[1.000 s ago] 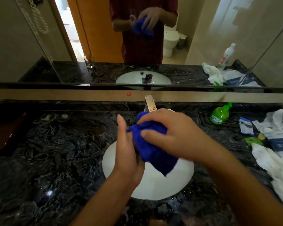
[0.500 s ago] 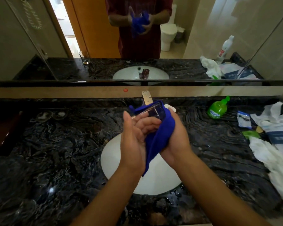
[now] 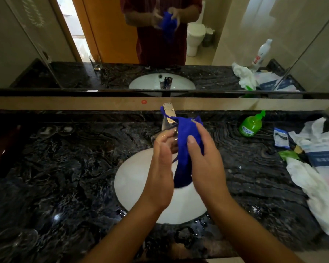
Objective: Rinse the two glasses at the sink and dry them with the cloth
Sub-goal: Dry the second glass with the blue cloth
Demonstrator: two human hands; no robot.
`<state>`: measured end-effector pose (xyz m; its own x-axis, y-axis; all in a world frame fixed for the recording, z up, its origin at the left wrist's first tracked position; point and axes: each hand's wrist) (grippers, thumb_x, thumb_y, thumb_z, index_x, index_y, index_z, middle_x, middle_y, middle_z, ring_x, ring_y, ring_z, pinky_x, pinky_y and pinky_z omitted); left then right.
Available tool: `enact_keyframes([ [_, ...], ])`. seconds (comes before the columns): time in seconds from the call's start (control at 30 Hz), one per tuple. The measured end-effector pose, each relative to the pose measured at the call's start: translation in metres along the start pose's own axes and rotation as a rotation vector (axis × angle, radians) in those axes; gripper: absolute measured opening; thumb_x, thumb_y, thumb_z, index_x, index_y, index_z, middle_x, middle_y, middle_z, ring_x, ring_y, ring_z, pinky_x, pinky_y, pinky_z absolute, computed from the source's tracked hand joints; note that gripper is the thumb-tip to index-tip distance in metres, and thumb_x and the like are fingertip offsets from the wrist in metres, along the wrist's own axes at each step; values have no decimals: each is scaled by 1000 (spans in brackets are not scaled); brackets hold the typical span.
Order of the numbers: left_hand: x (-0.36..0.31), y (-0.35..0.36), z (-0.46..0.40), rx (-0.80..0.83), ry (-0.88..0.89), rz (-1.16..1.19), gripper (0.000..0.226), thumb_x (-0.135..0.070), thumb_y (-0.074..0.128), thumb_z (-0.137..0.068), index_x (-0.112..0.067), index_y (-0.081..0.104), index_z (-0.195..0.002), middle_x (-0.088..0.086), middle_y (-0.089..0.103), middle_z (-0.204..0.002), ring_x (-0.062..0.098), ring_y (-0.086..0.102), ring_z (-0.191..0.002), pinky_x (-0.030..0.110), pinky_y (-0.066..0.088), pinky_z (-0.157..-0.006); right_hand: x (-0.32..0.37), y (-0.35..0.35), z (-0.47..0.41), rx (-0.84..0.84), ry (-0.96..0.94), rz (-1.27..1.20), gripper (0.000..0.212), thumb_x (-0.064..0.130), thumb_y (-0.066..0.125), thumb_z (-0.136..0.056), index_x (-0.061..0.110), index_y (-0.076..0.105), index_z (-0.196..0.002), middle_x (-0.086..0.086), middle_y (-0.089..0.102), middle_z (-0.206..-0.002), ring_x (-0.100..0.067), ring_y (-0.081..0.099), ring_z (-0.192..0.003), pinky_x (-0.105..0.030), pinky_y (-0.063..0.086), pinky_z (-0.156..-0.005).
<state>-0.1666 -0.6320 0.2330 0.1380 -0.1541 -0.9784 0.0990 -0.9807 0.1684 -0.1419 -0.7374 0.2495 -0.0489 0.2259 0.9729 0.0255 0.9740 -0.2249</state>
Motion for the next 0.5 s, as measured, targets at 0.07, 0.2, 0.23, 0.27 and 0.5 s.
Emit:
enact_keyframes([
  [0.07, -5, 1, 0, 20, -89, 102, 97, -94, 31, -80, -22, 53, -142, -2, 67, -137, 20, 62, -128, 42, 49, -105, -9, 0, 5, -37, -200, 142, 41, 47, 46, -104, 47, 47, -144, 10, 43, -153, 1, 46, -136, -22, 42, -111],
  [0.2, -10, 2, 5, 85, -202, 244, 99, -89, 29, -84, -17, 49, -150, 5, 61, -147, 21, 52, -141, 55, 31, -122, -13, -5, 2, -83, -489, 442, 35, 41, 51, -103, 28, 68, -130, 6, 36, -157, -16, 41, -144, -27, 35, -117],
  [0.23, -10, 2, 5, 91, -219, 254, 97, -85, 25, -86, -17, 48, -151, 4, 60, -149, 19, 51, -142, 51, 31, -124, -12, -7, -1, -74, -546, 541, 35, 40, 51, -102, 25, 71, -127, 0, 42, -156, -22, 43, -143, -32, 36, -117],
  [0.27, -10, 1, 4, 94, -236, 263, 95, -81, 23, -87, -17, 47, -152, 3, 60, -149, 17, 51, -143, 48, 32, -124, -9, -8, -4, -56, -590, 634, 36, 41, 51, -102, 24, 73, -125, -4, 47, -154, -28, 45, -141, -40, 37, -116],
  [0.5, -12, -2, -6, 47, -375, 490, 88, -74, 15, -97, -12, 52, -148, 12, 64, -143, 23, 57, -138, 46, 32, -122, 1, -3, -8, 19, -768, 947, 33, 39, 49, -103, 27, 75, -120, -4, 59, -148, -40, 52, -133, -54, 38, -108],
])
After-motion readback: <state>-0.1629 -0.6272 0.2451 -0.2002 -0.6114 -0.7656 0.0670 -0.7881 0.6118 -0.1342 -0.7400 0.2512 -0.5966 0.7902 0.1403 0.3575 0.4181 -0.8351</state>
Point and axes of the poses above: each hand's wrist, its own z-axis away from the middle knuckle, its own y-axis out of the palm, x = y × z
